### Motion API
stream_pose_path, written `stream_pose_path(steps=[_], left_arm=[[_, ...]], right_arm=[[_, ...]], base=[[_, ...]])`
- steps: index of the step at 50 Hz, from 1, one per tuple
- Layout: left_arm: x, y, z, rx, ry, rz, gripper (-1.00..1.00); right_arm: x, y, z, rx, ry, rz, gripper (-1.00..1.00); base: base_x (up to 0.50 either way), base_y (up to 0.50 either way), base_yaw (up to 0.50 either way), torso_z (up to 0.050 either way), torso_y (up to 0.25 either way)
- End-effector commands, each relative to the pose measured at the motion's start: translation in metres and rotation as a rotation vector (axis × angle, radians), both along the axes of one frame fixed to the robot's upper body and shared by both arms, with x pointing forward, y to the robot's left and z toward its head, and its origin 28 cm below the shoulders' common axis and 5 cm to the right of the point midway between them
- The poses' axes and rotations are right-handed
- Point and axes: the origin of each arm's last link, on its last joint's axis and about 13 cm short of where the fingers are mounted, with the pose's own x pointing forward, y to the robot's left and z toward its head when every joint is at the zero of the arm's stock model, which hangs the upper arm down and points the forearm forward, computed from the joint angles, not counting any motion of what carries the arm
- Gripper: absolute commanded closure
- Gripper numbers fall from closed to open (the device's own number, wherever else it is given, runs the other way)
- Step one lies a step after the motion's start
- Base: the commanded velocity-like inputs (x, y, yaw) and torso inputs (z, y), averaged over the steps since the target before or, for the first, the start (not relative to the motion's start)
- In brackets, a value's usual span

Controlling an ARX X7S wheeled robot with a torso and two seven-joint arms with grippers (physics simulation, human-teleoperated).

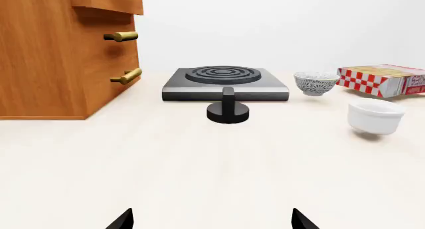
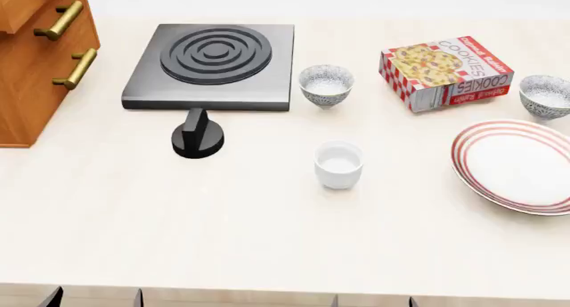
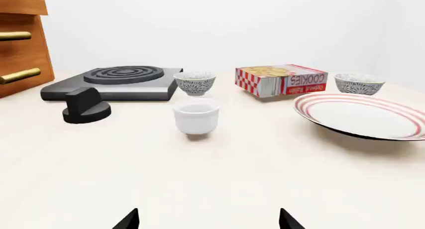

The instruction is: Pick the akita bowl next to the plate and place it on the plate.

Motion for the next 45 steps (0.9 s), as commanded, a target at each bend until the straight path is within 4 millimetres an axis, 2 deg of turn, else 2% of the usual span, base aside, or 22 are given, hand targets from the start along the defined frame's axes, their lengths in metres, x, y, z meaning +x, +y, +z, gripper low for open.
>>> stream_pose_path(steps=[1,14,17,21,27,28,31,34,40,45], left_arm=[[0.000,-0.001,0.000,0.003,-0.008,-0.004,-1.00],[-0.002,-0.002,0.002,0.005,-0.013,-0.005,-1.00],[-0.001,0.000,0.002,-0.045,-0.018,0.003,-1.00],[-0.002,0.000,0.005,-0.039,-0.024,-0.003,-1.00],[-0.004,0.004,0.020,-0.158,-0.008,-0.054,-1.00],[-0.001,0.007,0.028,-0.220,0.015,-0.053,-1.00],[0.000,0.012,0.045,-0.259,0.001,-0.055,-1.00],[0.004,0.023,0.069,-0.280,-0.018,-0.045,-1.00],[0.010,0.043,0.085,-0.236,-0.057,0.023,-1.00],[0.013,0.059,0.089,-0.235,-0.058,0.073,-1.00]], right_arm=[[-0.001,0.000,0.001,0.005,0.002,-0.005,-1.00],[0.000,-0.001,-0.002,0.007,0.007,-0.004,-1.00],[0.000,-0.001,-0.002,0.006,0.007,-0.004,-1.00],[0.000,-0.001,-0.001,0.001,0.007,-0.011,-1.00],[-0.003,-0.001,0.002,-0.003,-0.014,-0.006,-1.00],[-0.002,-0.002,0.004,-0.001,-0.014,-0.009,-1.00],[-0.004,-0.001,0.017,0.031,-0.041,0.014,-1.00],[-0.005,0.002,0.040,0.059,-0.072,0.045,-1.00],[-0.003,0.006,0.078,0.100,-0.128,0.068,-1.00],[-0.004,0.008,0.108,0.129,-0.180,0.112,-1.00]], base=[[0.00,0.00,0.00,0.000,0.000],[0.00,0.00,0.00,0.000,0.000],[0.00,0.00,0.00,0.000,0.000],[0.00,0.00,0.00,0.000,0.000],[0.00,0.00,0.00,0.000,0.000],[0.00,0.00,0.00,0.000,0.000],[0.00,0.00,0.00,0.000,0.000],[0.00,0.00,0.00,0.000,0.000],[0.00,0.00,0.00,0.000,0.000],[0.00,0.00,0.00,0.000,0.000]])
